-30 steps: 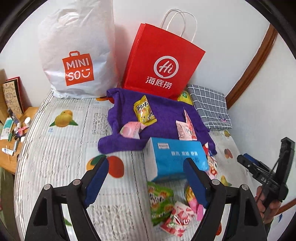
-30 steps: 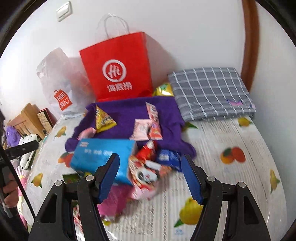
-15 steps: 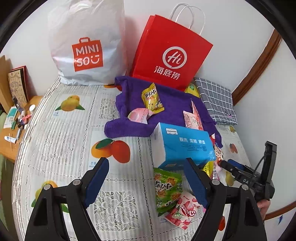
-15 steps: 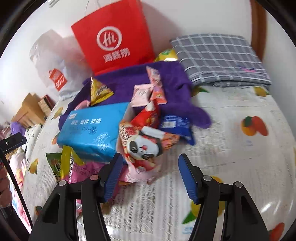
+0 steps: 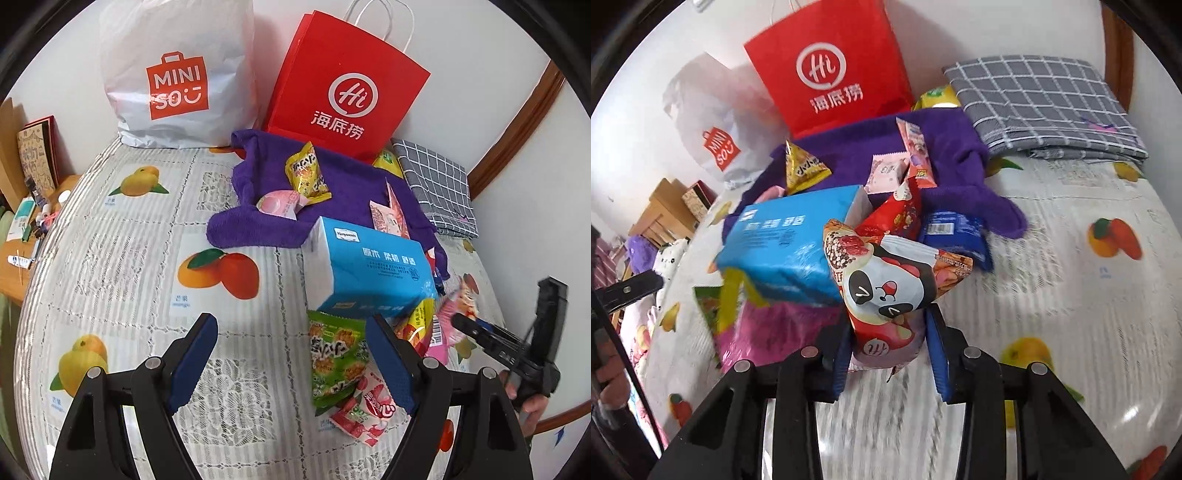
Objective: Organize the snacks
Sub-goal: 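Withdraw both open tools from the towel back to the snack pile, then grasp the panda-print bag with the right tool while the left tool grasps the green chip bag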
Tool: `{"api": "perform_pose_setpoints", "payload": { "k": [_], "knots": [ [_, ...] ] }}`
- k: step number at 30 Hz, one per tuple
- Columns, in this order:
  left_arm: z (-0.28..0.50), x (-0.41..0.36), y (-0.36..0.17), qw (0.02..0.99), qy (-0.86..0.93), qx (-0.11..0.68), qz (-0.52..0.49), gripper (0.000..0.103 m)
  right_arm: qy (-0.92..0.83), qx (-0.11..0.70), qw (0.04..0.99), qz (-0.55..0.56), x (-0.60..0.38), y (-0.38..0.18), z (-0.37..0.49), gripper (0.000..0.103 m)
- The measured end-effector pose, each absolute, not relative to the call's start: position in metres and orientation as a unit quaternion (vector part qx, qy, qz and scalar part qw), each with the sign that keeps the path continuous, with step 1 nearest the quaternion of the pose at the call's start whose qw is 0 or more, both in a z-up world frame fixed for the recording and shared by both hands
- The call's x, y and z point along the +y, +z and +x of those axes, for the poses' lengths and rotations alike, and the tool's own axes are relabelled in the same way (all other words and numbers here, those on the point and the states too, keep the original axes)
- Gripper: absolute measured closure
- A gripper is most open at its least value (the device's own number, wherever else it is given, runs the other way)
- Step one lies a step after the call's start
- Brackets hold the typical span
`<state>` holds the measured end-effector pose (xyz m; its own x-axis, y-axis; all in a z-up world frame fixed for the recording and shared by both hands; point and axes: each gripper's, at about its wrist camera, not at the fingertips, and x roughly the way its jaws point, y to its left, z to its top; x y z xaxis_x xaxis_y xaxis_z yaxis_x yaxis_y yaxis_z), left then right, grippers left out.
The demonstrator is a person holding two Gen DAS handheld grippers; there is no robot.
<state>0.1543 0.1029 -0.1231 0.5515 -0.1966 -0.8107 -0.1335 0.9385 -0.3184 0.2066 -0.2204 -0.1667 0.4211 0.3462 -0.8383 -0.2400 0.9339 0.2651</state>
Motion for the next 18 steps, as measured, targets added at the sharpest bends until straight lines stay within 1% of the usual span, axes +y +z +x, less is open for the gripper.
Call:
{"api": "perform_pose_setpoints", "payload": {
  "k": [4,9,18],
  "knots": [
    [0.154,0.091,-0.127,0.860,-0.035,0.478,-0.175,0.022,0.167,0.515,0.840,0.039,-0.233,-0.160,0.184,0.066],
    [0.162,0.069,-0.142,0.851,-0.049,0.496,-0.164,0.022,0.150,0.526,0.837,0.026,-0.242,-0.166,0.163,0.066],
    [0.169,0.048,-0.177,0.836,-0.030,0.528,-0.145,0.022,0.149,0.525,0.838,0.012,-0.237,-0.180,0.157,0.065]
  ]
}}
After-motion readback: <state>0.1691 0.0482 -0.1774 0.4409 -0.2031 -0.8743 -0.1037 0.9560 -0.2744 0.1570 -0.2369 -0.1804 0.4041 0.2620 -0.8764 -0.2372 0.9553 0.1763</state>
